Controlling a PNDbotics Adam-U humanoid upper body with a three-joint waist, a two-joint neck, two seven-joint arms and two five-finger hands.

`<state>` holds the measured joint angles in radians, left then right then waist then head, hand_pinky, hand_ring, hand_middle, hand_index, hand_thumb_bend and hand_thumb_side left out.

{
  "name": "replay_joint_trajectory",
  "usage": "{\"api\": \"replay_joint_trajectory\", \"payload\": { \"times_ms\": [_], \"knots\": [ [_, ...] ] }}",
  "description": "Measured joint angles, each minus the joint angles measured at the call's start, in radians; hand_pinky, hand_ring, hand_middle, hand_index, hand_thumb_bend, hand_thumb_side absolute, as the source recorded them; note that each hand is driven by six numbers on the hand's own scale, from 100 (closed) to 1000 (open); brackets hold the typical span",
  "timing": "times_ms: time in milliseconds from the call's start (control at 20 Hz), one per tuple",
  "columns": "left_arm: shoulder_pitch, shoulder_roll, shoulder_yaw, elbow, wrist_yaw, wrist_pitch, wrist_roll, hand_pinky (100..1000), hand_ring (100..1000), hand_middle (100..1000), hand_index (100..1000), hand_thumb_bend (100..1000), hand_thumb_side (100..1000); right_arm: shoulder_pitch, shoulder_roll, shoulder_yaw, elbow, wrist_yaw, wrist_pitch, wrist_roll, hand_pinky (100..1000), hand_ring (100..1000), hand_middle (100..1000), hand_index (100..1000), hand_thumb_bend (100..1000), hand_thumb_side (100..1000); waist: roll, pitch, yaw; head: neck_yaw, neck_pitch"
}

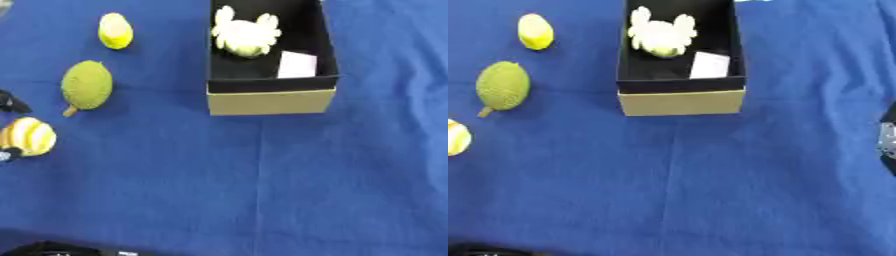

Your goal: Pick up objects on the table and place them in the box.

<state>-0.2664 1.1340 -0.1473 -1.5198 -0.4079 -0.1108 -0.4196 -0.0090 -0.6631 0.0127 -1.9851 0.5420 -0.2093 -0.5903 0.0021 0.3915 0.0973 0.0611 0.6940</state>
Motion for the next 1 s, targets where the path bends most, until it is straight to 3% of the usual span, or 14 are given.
{"api": "replay_joint_trajectory", "payload": {
  "times_ms": [300, 500, 750, 850, 1000],
  "knots": [
    [-0.016, -0.012, -0.005, 0.032, -0.021, -0.003, -0.029, 834, 804, 751, 853, 463, 248, -0.009, 0.011, 0.0, 0.0, -0.007, 0.004, -0.003, 761, 780, 725, 790, 100, 100, 0.0, 0.008, -0.001, 0.008, 0.0],
    [-0.027, -0.024, -0.01, 0.048, -0.061, -0.008, -0.027, 805, 768, 708, 813, 391, 150, -0.009, 0.021, 0.0, 0.0, -0.015, 0.004, -0.003, 758, 778, 724, 788, 100, 100, 0.001, 0.01, -0.005, 0.012, -0.001],
    [-0.041, -0.042, -0.021, 0.064, -0.107, -0.005, 0.024, 777, 728, 651, 775, 336, 113, -0.013, 0.034, 0.0, 0.0, -0.027, 0.008, -0.003, 757, 777, 723, 787, 100, 100, 0.001, 0.01, -0.008, 0.016, -0.001],
    [-0.045, -0.048, -0.026, 0.072, -0.121, -0.001, 0.05, 760, 698, 612, 752, 276, 104, -0.013, 0.035, 0.0, 0.0, -0.03, 0.01, -0.004, 756, 777, 723, 787, 100, 100, 0.001, 0.01, -0.009, 0.017, -0.003],
    [-0.053, -0.056, -0.035, 0.084, -0.131, 0.002, 0.084, 739, 666, 579, 722, 274, 100, -0.014, 0.04, 0.0, 0.0, -0.035, 0.013, -0.004, 755, 776, 722, 787, 100, 100, 0.001, 0.01, -0.011, 0.017, -0.008]
  ]
}}
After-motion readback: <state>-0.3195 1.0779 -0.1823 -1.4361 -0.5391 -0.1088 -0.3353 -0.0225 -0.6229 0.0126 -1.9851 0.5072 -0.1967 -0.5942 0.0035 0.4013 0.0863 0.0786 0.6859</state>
